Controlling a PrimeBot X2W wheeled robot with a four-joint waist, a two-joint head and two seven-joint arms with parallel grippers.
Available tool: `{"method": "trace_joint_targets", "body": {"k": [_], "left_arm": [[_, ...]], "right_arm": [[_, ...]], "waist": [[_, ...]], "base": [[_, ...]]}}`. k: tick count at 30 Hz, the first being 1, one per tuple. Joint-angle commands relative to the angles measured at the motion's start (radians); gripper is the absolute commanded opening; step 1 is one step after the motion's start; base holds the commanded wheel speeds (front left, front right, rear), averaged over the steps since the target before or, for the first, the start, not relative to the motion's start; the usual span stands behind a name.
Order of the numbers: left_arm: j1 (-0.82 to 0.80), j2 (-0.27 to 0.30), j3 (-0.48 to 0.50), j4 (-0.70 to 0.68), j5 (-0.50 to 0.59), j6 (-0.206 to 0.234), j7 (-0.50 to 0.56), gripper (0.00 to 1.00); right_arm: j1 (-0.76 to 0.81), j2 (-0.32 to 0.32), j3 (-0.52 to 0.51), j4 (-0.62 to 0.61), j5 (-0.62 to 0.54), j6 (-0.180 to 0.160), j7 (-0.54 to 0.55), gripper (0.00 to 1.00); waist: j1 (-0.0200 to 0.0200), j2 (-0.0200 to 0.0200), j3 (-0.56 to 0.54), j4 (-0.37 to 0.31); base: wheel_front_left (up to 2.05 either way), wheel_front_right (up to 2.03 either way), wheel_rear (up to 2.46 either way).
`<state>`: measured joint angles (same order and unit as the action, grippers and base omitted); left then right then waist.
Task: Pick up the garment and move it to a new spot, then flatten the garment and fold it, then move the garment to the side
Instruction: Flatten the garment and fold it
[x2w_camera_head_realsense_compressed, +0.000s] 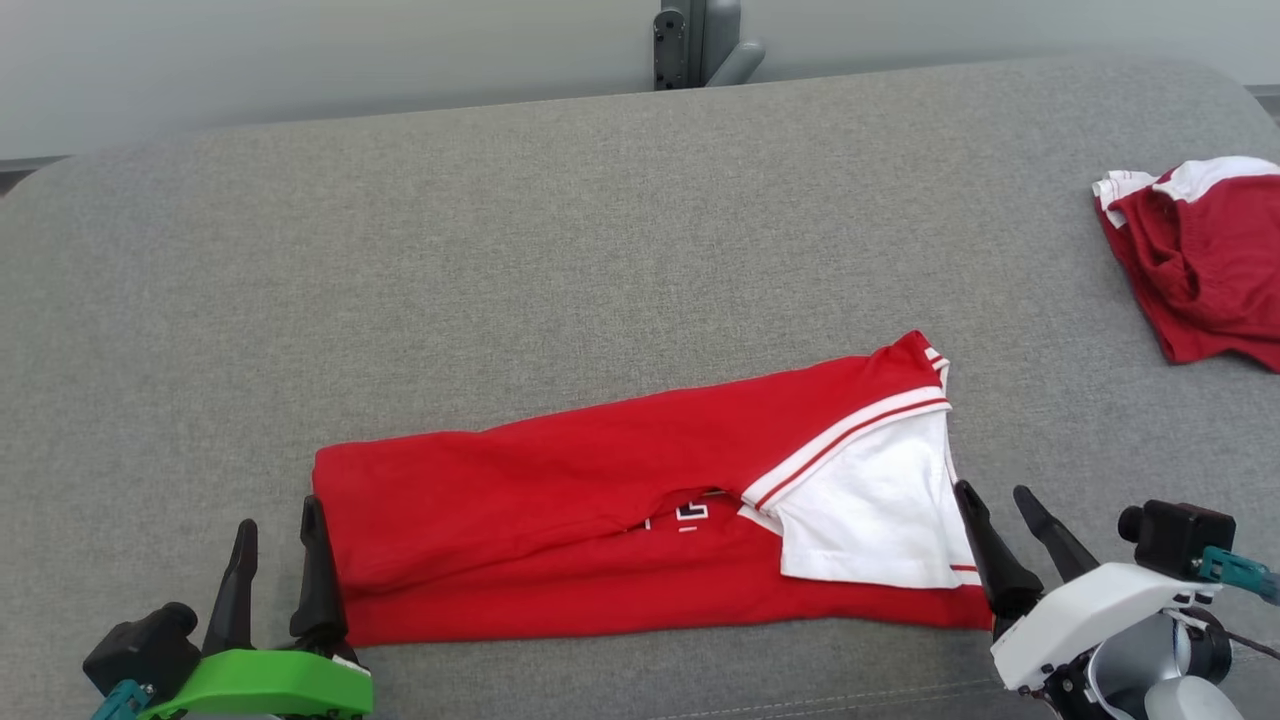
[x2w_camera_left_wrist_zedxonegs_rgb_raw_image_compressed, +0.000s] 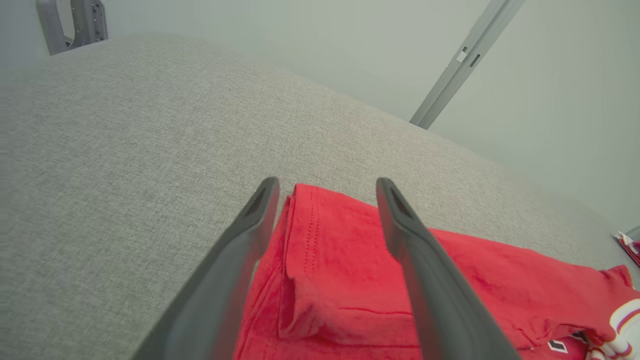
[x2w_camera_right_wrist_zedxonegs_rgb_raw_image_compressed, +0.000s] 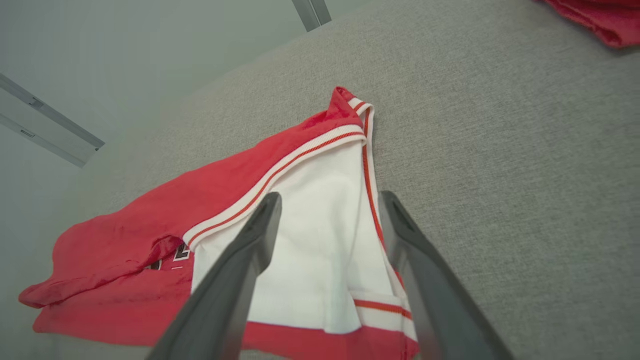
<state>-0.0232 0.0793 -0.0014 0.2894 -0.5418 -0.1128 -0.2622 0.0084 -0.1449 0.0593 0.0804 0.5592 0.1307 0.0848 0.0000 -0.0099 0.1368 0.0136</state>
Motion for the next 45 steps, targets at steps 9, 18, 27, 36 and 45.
{"method": "trace_joint_targets", "body": {"k": [9,18,27,36,45], "left_arm": [[-0.003,-0.021,0.034,-0.051,0.079,0.020,-0.002,1.00],[-0.010,-0.027,0.027,-0.049,0.104,0.032,-0.002,1.00],[-0.006,-0.028,0.014,-0.056,0.091,0.042,-0.002,1.00],[0.009,-0.028,0.031,-0.083,0.125,0.060,-0.002,1.00],[0.022,-0.028,0.034,-0.094,0.136,0.063,-0.002,1.00]], "right_arm": [[0.020,0.004,-0.042,0.024,-0.063,0.000,0.000,1.00],[-0.097,-0.030,-0.043,0.177,-0.113,0.000,0.065,1.00],[-0.221,-0.041,-0.032,0.379,-0.096,0.000,0.134,1.00],[-0.281,-0.040,-0.031,0.533,-0.069,0.000,0.161,1.00],[-0.305,-0.035,0.030,0.570,-0.052,0.000,0.163,1.00]], "waist": [[0.0000,0.0099,-0.043,0.008],[0.0000,0.0099,-0.068,0.049],[0.0000,0.0099,-0.073,0.114],[0.0000,0.0099,-0.070,0.175],[0.0000,0.0099,-0.073,0.190]], "base": [[0.00,0.00,0.00],[0.00,0.00,0.00],[0.00,0.00,0.00],[0.00,0.00,0.00],[0.00,0.00,0.00]]}}
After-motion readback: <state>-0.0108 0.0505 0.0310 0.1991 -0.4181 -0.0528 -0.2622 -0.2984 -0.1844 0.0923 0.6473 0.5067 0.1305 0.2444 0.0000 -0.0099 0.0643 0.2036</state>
